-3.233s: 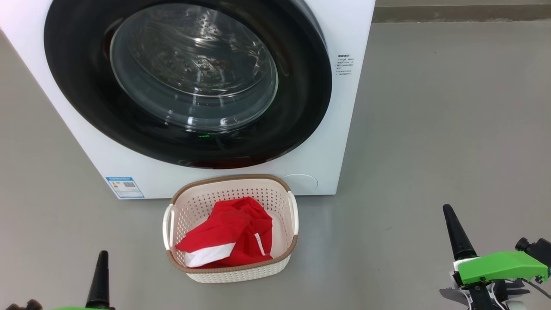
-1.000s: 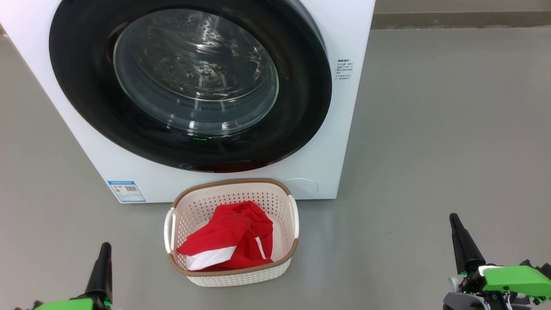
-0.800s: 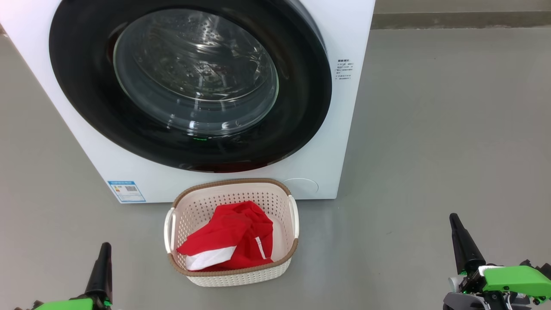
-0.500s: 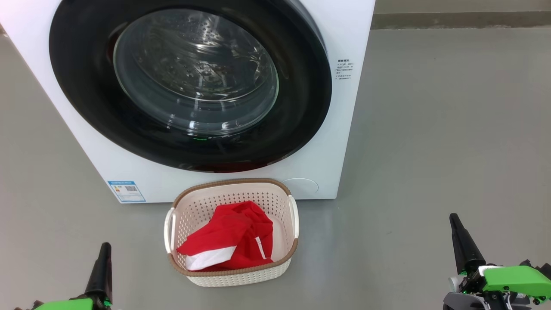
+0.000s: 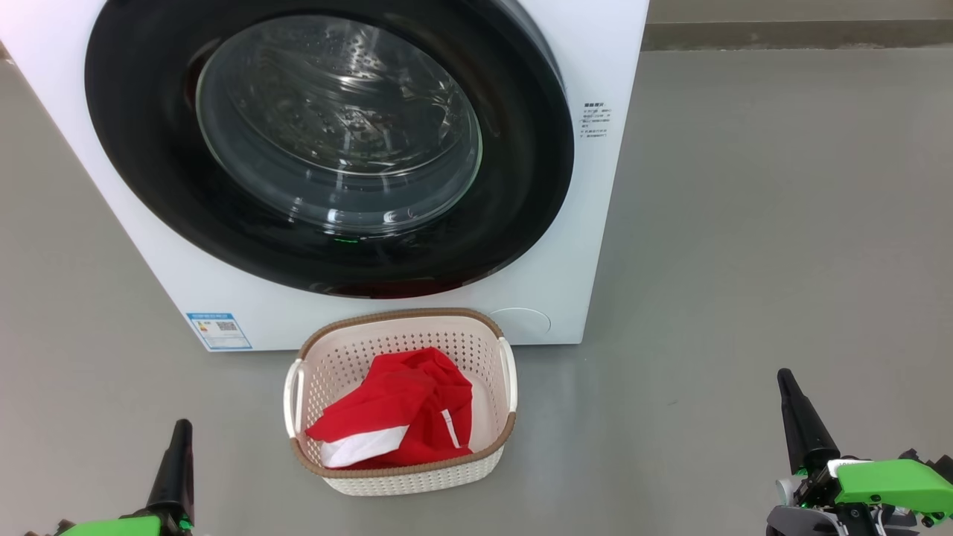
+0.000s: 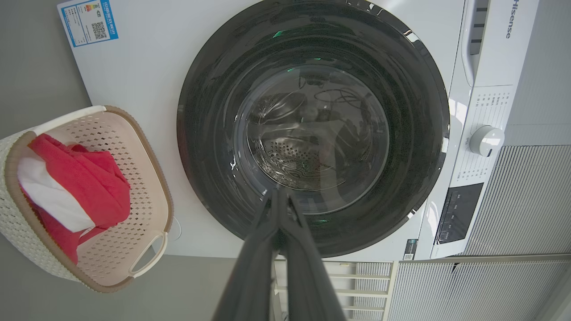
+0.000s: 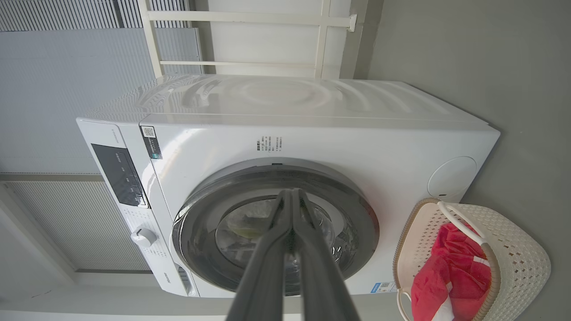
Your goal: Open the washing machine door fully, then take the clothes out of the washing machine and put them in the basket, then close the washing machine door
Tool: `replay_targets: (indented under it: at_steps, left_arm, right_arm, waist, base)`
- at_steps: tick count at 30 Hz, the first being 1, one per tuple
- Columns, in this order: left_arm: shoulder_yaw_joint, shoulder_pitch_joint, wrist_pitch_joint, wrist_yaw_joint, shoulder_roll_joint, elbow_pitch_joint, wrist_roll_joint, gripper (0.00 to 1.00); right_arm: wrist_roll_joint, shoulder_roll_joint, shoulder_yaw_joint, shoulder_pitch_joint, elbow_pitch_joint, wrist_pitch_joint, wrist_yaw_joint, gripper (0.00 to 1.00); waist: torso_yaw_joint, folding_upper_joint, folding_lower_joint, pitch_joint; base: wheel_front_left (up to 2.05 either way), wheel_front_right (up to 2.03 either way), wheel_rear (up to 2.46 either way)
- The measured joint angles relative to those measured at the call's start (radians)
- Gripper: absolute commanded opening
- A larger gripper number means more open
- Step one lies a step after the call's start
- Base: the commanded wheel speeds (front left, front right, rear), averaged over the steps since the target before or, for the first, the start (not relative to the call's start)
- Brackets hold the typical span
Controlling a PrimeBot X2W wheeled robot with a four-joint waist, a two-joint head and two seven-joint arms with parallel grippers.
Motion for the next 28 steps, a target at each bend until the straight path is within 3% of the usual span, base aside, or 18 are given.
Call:
replay_targets:
  at_steps: [28]
  left_arm:
    - [0.001,0.0,0.0,0.0,-0.001,0.0,0.0,0.0]
  right_arm:
    - [0.0,0.0,0.0,0.0,0.0,0.0,-0.002,0.0]
  waist:
    - [0.0,0.0,0.0,0.0]
  base:
    - [0.0,0.0,0.0]
